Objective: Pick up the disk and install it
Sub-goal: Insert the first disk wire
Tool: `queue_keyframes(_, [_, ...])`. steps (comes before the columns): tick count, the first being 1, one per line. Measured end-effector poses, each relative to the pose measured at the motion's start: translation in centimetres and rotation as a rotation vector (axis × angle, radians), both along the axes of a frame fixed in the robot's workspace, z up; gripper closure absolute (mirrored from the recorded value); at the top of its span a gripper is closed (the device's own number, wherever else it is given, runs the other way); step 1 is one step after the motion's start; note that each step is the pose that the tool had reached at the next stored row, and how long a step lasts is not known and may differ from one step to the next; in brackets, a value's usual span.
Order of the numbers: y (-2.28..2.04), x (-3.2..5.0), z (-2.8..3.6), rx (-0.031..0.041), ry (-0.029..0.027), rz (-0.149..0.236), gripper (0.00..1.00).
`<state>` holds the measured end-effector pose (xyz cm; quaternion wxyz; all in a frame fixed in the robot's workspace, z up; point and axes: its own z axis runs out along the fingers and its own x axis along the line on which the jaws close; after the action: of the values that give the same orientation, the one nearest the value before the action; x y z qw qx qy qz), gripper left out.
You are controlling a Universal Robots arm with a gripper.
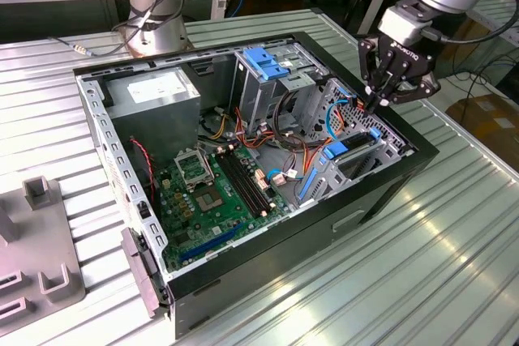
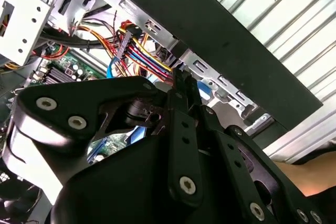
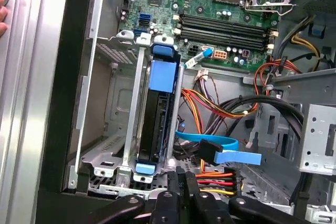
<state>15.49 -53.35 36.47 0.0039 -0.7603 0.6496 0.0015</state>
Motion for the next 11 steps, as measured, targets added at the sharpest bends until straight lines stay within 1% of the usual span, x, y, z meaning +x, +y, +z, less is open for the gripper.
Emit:
queue_keyframes(2, [0.01,-0.25,-0.03,0.0003,0.0000,-0.002,0.84])
queue_keyframes(3, [0.00,-0.38,-0.05,0.0003,0.0001,-0.009,0.84])
queue_keyframes(5, [0.01,-0.39,-0.13,0.0001,0.0000,-0.049,0.84])
queue_keyframes(6, [0.01,-0.43,-0.17,0.0002,0.0000,-0.059,0.84])
queue_keyframes(11, [0.00,-1.28,-0.24,0.0004,0.0000,-0.062,0.84])
